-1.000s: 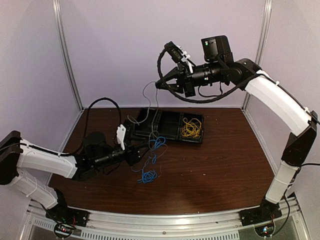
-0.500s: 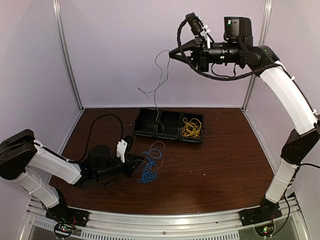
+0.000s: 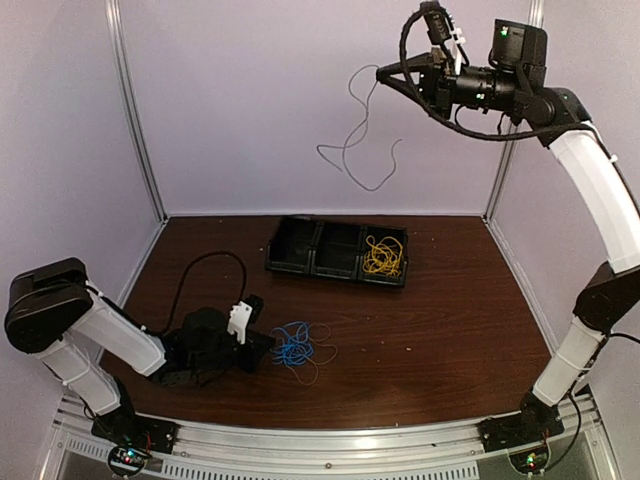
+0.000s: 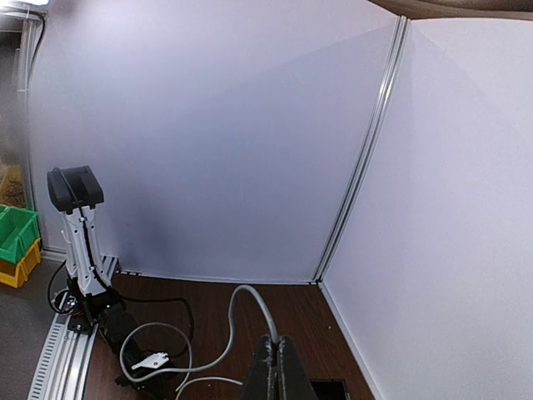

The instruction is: Untangle the cables

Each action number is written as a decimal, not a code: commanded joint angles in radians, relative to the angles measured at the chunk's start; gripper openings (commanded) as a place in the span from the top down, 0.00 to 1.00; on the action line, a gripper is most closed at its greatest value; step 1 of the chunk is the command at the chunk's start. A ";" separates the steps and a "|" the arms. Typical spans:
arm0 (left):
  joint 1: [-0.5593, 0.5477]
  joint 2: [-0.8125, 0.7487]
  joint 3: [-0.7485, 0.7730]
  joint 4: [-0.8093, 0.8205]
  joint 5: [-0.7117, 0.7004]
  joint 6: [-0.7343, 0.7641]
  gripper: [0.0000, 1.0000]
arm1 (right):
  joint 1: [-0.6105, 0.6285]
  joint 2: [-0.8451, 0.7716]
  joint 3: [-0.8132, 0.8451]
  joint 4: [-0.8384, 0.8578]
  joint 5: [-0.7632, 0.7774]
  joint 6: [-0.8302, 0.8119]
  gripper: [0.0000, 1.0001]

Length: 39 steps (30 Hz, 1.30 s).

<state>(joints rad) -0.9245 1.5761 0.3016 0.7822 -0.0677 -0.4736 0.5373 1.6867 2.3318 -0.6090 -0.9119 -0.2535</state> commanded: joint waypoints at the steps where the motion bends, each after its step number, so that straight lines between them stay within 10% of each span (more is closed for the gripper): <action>1: 0.003 -0.064 0.023 0.012 -0.002 0.000 0.92 | -0.005 0.005 -0.127 0.058 0.020 0.021 1.00; 6: 0.000 -0.189 -0.016 -0.008 -0.028 -0.014 0.58 | -0.009 0.013 -0.273 0.127 0.063 0.010 1.00; 11: -0.004 -0.336 -0.051 -0.068 -0.077 -0.016 0.43 | -0.020 0.070 -0.358 0.199 0.101 0.012 1.00; 39: -0.004 -0.745 -0.145 -0.328 -0.244 -0.044 0.43 | -0.149 0.552 -0.242 0.288 0.181 0.067 1.00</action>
<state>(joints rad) -0.9245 0.8398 0.1680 0.4446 -0.2924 -0.5102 0.3912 2.2204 2.0445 -0.3462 -0.7616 -0.1833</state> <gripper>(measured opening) 0.573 0.006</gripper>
